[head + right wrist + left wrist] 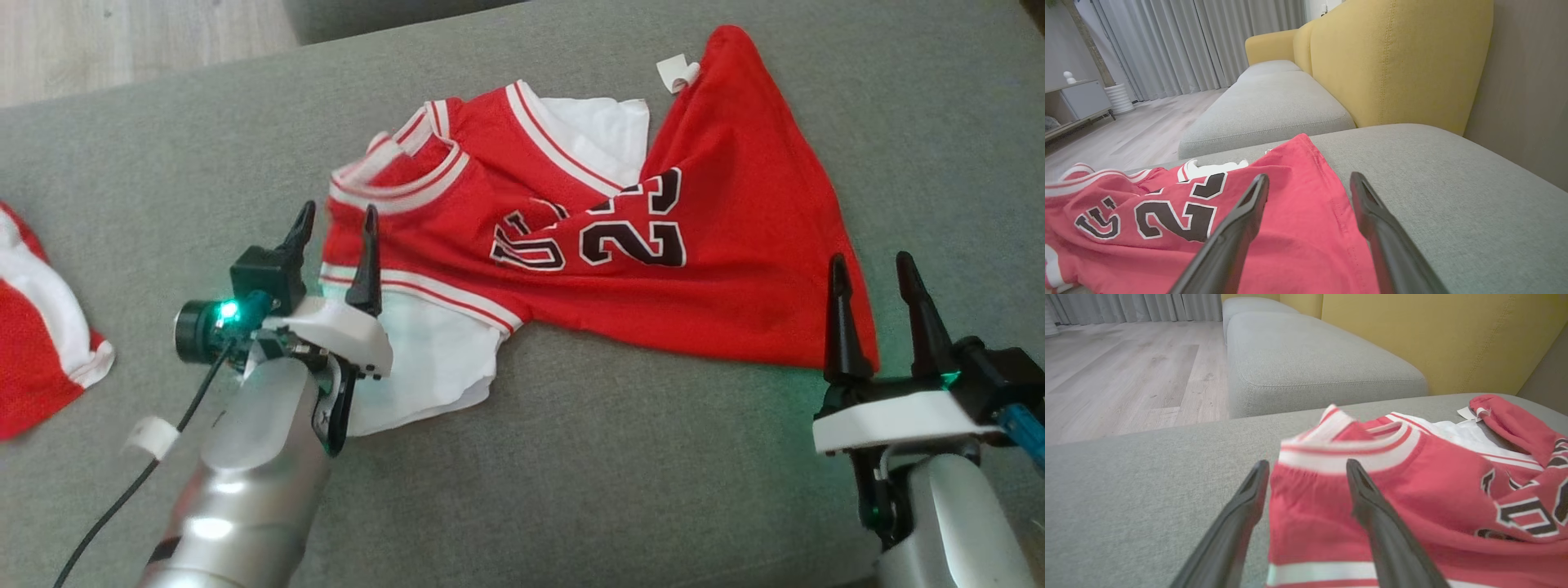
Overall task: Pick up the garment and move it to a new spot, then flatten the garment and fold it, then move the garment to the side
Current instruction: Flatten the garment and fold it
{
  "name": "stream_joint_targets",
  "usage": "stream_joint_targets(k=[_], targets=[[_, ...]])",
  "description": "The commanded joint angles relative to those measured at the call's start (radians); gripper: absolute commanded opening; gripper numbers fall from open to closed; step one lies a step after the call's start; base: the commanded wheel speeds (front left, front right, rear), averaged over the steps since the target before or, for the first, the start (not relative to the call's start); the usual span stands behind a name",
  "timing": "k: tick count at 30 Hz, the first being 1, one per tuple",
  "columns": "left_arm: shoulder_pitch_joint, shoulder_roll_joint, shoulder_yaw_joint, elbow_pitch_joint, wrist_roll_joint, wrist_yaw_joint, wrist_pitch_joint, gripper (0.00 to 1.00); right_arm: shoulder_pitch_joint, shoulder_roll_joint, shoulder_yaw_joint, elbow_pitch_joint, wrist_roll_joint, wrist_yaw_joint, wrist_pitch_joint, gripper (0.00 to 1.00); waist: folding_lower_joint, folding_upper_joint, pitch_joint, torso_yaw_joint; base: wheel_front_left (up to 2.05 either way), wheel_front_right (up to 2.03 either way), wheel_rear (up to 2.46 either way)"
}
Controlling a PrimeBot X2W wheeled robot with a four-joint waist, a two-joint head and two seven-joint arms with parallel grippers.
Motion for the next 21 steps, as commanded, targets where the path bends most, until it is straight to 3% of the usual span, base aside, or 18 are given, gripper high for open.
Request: stream_joint_targets(k=[1, 13, 21], targets=[[-0.015, 0.030, 0.031, -0.056, 0.018, 0.007, -0.012, 1.00, -0.017, -0.008, 0.024, -0.036, -0.006, -0.001, -0.011, 1.00, 0.0000, 0.0000, -0.004, 0.010, 0.00, 0.00, 0.00], [0.219, 0.006, 0.072, -0.360, 0.064, 0.026, -0.013, 1.00, 0.037, -0.008, 0.008, -0.025, -0.014, -0.001, -0.011, 1.00, 0.0000, 0.0000, -0.069, 0.097, 0.00, 0.00, 0.00], [0.362, -0.013, 0.055, -0.447, 0.065, 0.026, -0.013, 1.00, 0.080, -0.008, -0.004, -0.015, -0.023, -0.001, -0.011, 1.00, 0.0000, 0.0000, -0.108, 0.167, 0.00, 0.00, 0.00]])
